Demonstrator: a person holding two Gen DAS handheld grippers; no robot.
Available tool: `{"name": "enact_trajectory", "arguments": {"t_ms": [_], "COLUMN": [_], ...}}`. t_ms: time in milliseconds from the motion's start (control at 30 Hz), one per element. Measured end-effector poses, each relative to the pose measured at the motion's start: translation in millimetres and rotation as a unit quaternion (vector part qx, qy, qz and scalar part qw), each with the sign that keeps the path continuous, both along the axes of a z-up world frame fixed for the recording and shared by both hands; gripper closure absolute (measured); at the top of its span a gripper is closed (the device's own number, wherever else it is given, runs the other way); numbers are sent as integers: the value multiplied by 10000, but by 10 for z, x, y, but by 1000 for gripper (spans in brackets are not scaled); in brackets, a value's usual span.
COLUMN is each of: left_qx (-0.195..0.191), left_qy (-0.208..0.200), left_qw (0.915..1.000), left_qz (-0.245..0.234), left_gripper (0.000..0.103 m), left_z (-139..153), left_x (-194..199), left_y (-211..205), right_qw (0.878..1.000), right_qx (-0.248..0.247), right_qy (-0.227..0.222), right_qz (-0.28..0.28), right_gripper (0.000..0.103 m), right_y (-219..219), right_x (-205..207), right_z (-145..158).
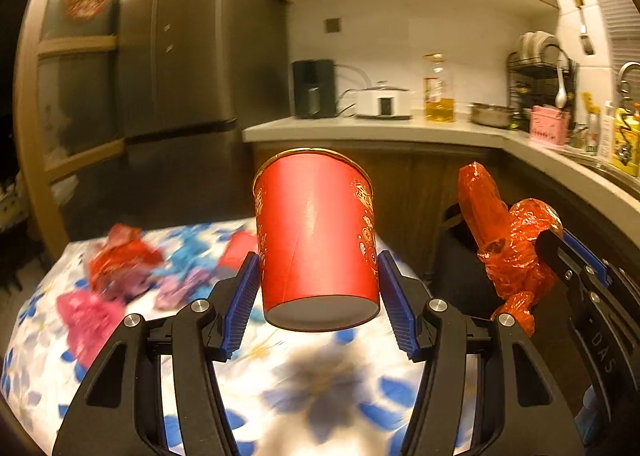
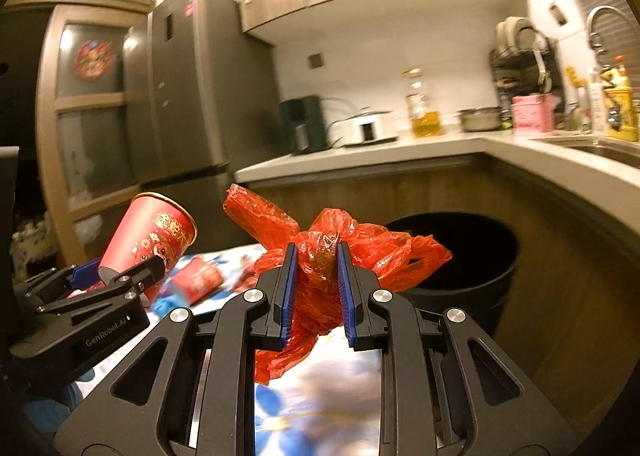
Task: Collect trash
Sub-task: 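Carry the red bag and red cup over the black bin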
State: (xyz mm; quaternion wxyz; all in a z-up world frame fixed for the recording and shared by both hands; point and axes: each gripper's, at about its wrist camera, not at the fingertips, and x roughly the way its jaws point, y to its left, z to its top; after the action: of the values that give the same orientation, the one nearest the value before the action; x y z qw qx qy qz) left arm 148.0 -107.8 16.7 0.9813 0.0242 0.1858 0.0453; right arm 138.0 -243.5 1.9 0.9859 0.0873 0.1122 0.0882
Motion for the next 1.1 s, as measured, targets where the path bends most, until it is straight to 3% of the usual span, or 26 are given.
{"name": "enact_trajectory", "arguments": {"t_ms": [433,600,1100], "left_qx": [-279,-158,-276], "left_qy": [-462,-463,-328], "left_qw": [9937,9909,9835], "left_qz": [-986,-1254,-1756], "left_gripper": [45,45,45], "left_z": [195,69,-162], "left_x": [416,583,1049], "left_y": [-848,-1052,-1229], "right_qw": [9941,9934,9947], "right_qx": [-228,-249,-199], "right_qy": [-559,-539,-394], "right_qz": [-898,-980,-924], "right_gripper": [83,83,83], "right_y": [-694,-792,-969], "right_x": [220,406,790], "right_z": [238,157,-59]}}
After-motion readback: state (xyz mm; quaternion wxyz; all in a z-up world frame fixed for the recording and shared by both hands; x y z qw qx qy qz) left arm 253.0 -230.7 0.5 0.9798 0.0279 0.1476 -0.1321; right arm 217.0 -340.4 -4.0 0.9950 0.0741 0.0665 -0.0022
